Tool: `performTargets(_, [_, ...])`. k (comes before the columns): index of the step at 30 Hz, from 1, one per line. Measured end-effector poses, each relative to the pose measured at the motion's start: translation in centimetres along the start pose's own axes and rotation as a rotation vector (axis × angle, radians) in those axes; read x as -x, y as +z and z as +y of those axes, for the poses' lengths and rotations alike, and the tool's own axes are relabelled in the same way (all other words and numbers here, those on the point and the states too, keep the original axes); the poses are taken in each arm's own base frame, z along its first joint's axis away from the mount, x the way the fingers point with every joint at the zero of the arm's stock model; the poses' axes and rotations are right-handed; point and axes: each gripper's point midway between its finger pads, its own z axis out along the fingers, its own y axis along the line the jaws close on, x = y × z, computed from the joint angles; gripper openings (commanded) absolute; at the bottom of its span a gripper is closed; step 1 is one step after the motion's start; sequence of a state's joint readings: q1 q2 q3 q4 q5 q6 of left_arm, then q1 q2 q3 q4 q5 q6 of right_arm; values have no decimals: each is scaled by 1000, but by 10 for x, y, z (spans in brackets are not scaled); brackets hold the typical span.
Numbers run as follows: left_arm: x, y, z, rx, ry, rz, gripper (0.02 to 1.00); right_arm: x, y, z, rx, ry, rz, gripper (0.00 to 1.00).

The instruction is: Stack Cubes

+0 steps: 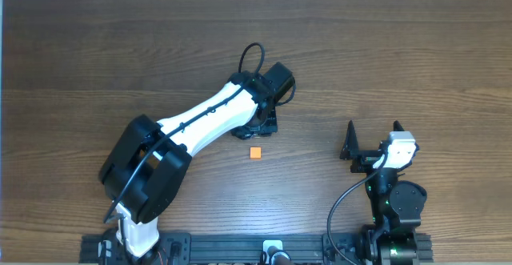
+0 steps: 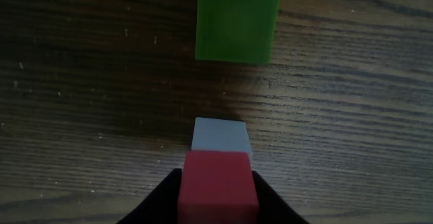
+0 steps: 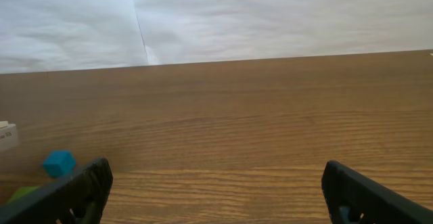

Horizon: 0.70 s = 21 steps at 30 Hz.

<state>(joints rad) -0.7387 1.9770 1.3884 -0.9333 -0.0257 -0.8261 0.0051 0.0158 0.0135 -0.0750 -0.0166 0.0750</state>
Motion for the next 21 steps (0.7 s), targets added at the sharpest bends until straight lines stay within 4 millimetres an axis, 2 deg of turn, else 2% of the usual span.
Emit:
performTargets(8, [0,0,0,0,0,0,386,0,0,0,0,0,0,991])
performTargets(9, [0,0,0,0,0,0,413,0,0,0,0,0,0,991])
performTargets(11, [0,0,0,0,2,0,507,0,0,0,0,0,0,991])
performTargets(15, [0,0,0,0,10,0,820,0,0,0,0,0,0,993])
performTargets(17, [0,0,0,0,11,0,934,0,0,0,0,0,0,993])
performTargets(21, [-1,0,1,3,6,3,989,0,0,0,0,0,0,991])
